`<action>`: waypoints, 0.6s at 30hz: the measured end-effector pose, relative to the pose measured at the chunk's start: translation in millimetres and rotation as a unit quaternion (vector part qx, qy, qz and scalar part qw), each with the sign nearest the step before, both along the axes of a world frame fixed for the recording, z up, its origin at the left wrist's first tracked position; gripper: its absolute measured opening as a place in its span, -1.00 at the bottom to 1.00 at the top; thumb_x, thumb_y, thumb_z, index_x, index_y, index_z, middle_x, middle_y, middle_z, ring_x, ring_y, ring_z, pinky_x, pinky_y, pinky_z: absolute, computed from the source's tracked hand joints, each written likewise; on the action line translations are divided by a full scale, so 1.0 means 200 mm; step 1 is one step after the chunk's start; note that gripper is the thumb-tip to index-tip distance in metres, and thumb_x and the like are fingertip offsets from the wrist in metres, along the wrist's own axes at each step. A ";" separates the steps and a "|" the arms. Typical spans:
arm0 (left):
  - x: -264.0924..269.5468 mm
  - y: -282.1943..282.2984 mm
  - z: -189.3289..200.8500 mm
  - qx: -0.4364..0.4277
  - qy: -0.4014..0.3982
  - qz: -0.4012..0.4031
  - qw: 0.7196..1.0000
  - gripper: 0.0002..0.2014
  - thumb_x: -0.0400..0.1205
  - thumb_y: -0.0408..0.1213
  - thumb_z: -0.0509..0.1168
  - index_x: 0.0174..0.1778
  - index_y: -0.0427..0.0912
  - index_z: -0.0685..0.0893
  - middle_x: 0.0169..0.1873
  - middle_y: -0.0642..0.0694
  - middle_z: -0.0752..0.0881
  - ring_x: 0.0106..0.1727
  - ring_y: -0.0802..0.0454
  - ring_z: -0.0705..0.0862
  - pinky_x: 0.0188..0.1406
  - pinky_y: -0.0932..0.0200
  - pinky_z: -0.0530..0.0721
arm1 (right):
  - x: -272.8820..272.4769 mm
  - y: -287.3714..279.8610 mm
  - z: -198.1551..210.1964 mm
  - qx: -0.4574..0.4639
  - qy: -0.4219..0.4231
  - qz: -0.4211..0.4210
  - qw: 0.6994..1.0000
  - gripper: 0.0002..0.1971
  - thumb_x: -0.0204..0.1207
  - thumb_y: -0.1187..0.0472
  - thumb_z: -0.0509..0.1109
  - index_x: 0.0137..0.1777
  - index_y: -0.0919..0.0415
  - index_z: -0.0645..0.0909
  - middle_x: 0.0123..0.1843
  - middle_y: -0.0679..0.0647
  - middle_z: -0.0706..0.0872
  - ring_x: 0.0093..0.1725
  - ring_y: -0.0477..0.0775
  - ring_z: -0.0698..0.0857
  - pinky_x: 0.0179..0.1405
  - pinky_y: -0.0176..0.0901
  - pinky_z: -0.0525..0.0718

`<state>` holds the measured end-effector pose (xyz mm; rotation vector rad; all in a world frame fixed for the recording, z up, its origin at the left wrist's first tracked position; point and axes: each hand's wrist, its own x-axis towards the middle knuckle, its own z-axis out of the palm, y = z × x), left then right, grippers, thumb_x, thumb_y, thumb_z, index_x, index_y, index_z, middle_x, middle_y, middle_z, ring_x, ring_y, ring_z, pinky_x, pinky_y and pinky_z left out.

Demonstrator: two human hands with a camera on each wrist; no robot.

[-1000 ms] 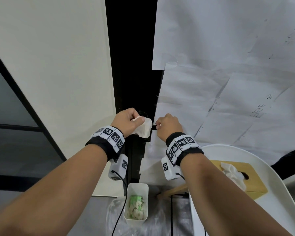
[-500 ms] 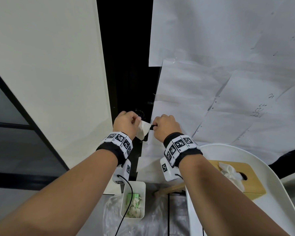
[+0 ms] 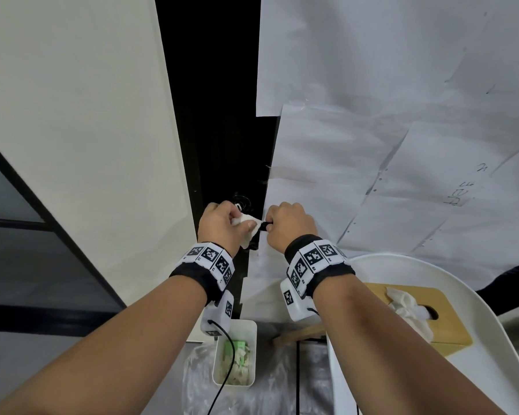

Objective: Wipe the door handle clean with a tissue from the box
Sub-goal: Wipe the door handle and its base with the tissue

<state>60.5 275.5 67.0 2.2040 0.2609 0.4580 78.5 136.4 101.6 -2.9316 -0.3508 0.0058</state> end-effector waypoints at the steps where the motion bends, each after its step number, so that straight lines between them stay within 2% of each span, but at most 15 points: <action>1: 0.00 0.01 0.00 0.001 -0.009 0.000 1.000 -0.76 0.43 -0.13 0.55 -0.16 -0.18 0.70 -0.09 -0.08 0.62 -0.13 0.00 0.64 -0.10 0.15 0.68 | 0.00 0.00 0.00 0.000 0.001 0.001 1.000 -0.82 0.54 0.19 0.26 0.10 0.11 0.60 0.09 0.08 0.62 0.18 0.18 0.51 -0.06 -0.02 0.42; 5: 0.02 0.02 0.01 0.016 -0.018 0.004 1.000 -0.83 0.50 -0.14 0.49 -0.16 -0.18 0.76 -0.11 -0.09 0.66 -0.16 0.07 0.63 -0.14 0.27 0.59 | 0.01 0.00 0.00 0.002 0.004 0.002 1.000 -0.82 0.55 0.19 0.26 0.10 0.10 0.61 0.08 0.08 0.63 0.18 0.18 0.51 -0.05 -0.01 0.44; 9: -0.01 0.02 0.01 0.055 0.012 0.014 0.998 -0.79 0.58 0.00 0.37 -0.07 -0.06 0.74 -0.01 0.00 0.60 -0.12 0.05 0.66 -0.13 0.18 0.66 | 0.00 -0.01 -0.01 0.001 -0.002 0.007 1.000 -0.82 0.57 0.18 0.25 0.11 0.11 0.62 0.07 0.08 0.63 0.18 0.18 0.52 -0.05 0.00 0.46; 11: -0.02 0.01 0.01 0.057 0.023 0.006 0.998 -0.76 0.59 0.01 0.35 0.01 -0.06 0.75 0.05 -0.01 0.59 -0.10 0.08 0.62 -0.13 0.22 0.59 | 0.00 -0.01 -0.01 0.001 -0.006 0.008 1.000 -0.82 0.57 0.17 0.24 0.11 0.10 0.61 0.07 0.08 0.63 0.17 0.17 0.52 -0.07 -0.01 0.46; 14: -0.03 0.00 0.00 0.039 0.035 -0.008 0.999 -0.75 0.56 -0.12 0.44 0.12 -0.09 0.74 0.12 -0.06 0.57 0.00 0.04 0.61 -0.05 0.32 0.48 | 0.01 -0.01 -0.01 0.002 -0.011 0.009 1.000 -0.82 0.57 0.17 0.24 0.09 0.11 0.61 0.05 0.07 0.63 0.16 0.17 0.52 -0.09 -0.01 0.46; 18: -0.02 0.01 -0.02 -0.003 0.024 0.007 1.000 -0.81 0.53 -0.25 0.47 0.06 -0.10 0.77 0.06 -0.08 0.63 -0.01 0.01 0.65 -0.05 0.30 0.50 | 0.01 -0.01 -0.02 0.002 -0.011 0.010 1.000 -0.84 0.56 0.18 0.25 0.08 0.12 0.61 0.05 0.07 0.62 0.15 0.17 0.52 -0.07 0.00 0.47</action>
